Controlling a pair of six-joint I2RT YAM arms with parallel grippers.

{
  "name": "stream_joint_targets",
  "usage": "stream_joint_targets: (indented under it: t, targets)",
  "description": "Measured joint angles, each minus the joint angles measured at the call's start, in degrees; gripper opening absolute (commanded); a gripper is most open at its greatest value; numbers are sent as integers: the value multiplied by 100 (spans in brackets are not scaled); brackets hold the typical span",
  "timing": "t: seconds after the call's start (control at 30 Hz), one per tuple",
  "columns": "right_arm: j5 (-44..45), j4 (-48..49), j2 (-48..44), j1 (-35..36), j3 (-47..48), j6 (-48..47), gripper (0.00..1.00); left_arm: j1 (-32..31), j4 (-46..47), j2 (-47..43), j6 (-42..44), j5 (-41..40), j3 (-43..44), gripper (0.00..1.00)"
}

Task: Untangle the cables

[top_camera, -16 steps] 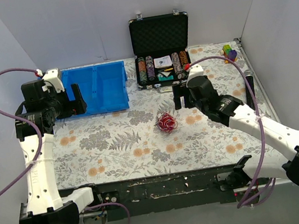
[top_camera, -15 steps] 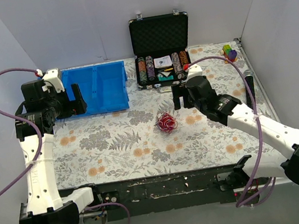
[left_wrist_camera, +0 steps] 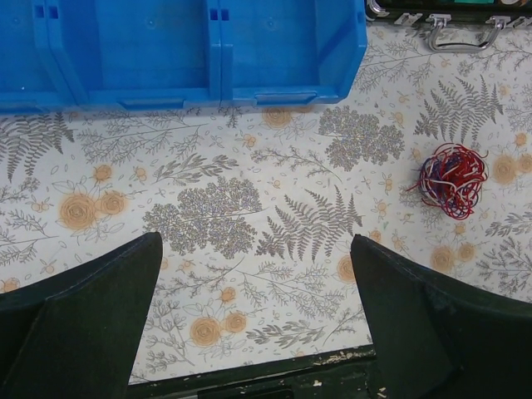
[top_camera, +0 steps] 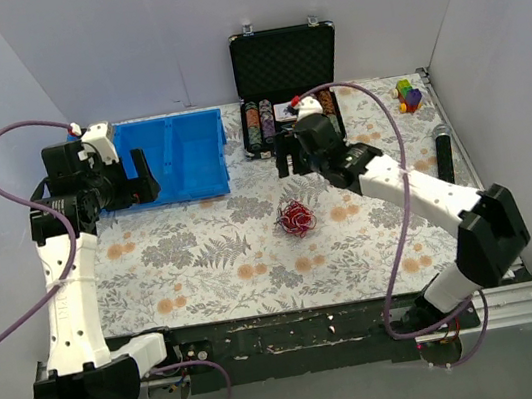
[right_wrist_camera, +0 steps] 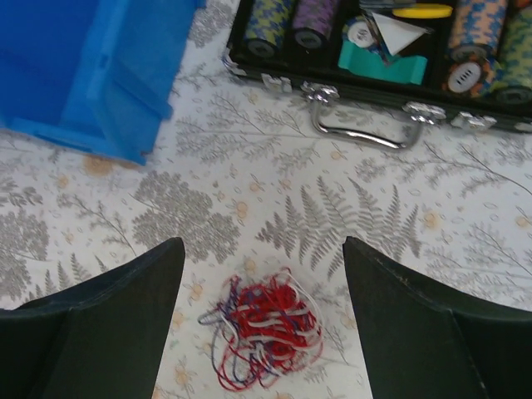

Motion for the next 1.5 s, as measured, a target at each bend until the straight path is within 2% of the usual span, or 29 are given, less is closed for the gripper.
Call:
stream_joint_targets:
  t: [0.37,0.63,0.7,0.8,1.0,1.2,1.27,1.37,1.5]
  targets:
    - [142,157,3165,713,3156,109,87,0,-57,17,0,-11,-144,98]
    - [186,175,4360,769,4352,107,87,0,-205,-142,120,-153,-378,98]
    - [212,195,4612,769,4686,101,84,0,-238,-186,160,-190,-385,98]
    - [260,254,4846,776,4975,96,72,0,-293,-258,210,-243,-385,98]
    - [328,345,5073,813,5010,105,50,0,-319,-363,306,-341,-387,98]
    - [601,487,5134,863,4721,149,12,0,-317,-380,328,-358,-389,98]
    - [929,634,4953,863,4387,229,4,0,-310,-380,326,-356,-389,98]
    - [1003,848,4371,815,3469,-22,3,0,-293,-387,323,-332,-411,98]
    - [1084,1237,3257,1036,1762,42,1,0,-262,-466,326,-319,-568,98]
